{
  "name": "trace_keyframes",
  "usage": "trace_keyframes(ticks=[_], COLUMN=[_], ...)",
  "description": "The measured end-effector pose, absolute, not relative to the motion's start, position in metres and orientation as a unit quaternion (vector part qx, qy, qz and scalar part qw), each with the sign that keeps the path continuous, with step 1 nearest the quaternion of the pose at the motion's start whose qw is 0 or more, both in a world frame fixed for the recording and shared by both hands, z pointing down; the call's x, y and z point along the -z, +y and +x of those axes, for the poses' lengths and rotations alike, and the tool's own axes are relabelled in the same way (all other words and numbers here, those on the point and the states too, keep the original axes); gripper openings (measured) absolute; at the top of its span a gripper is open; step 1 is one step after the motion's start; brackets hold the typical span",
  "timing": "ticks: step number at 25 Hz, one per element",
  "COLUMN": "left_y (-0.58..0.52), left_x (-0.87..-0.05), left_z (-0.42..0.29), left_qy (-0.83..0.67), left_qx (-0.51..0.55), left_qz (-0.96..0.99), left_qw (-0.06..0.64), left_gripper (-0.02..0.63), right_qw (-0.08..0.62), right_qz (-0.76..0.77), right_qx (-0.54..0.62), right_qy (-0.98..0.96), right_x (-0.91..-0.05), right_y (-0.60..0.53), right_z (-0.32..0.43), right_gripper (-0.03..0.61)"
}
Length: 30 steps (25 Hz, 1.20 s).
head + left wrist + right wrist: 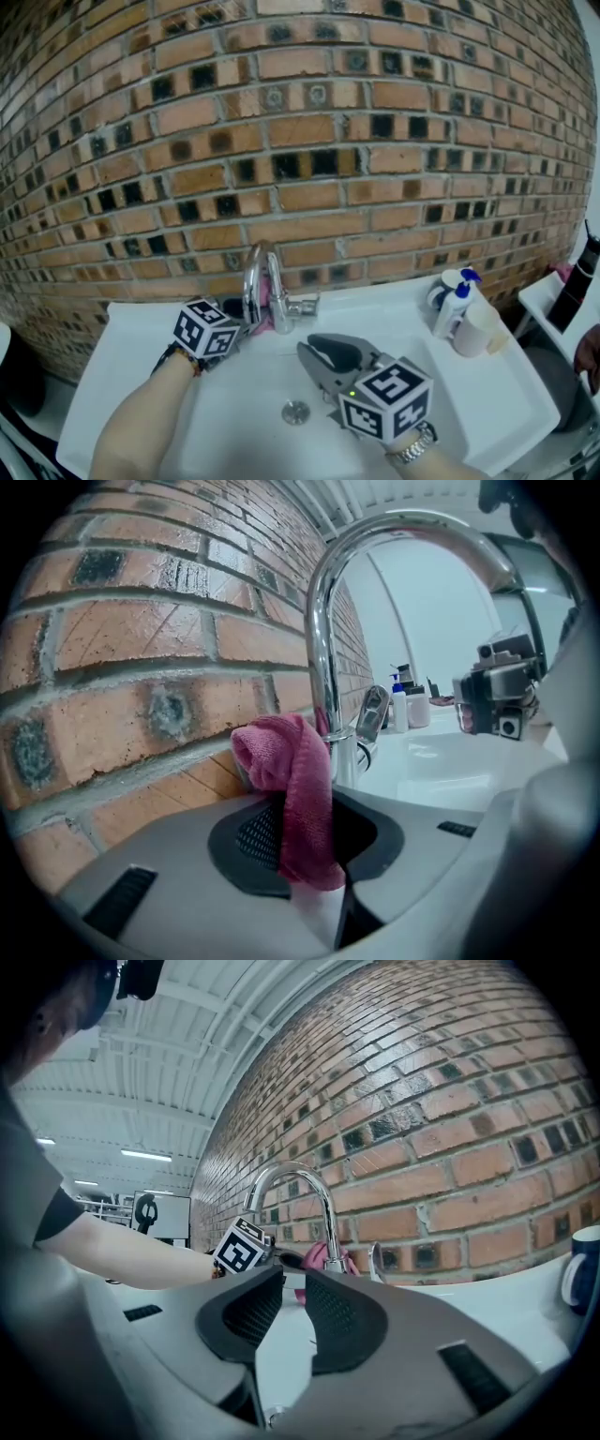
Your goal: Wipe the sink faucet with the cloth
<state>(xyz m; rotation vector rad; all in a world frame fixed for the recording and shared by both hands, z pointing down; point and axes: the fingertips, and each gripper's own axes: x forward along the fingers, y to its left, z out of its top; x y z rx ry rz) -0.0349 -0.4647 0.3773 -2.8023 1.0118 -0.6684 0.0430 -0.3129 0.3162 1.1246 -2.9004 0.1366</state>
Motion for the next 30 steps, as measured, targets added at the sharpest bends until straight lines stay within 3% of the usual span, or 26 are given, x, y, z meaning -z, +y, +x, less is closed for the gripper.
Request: trace_keyframes(ticks=[30], left_y=[-0.416], left_x=[-0.402], left_z=[-0.017], left_qy=[0.317], left_qx=[0.257], left_qz=[-0.909], left_qw=[0.081], left_gripper=[0.077], right_qw=[0.007], right_qz=[0.365], right_qx=[-0.048], right_qy=[-0.930], right_x=[-0.317], right_y=[-0.317], right_z=[0.046], right_gripper=[0.086])
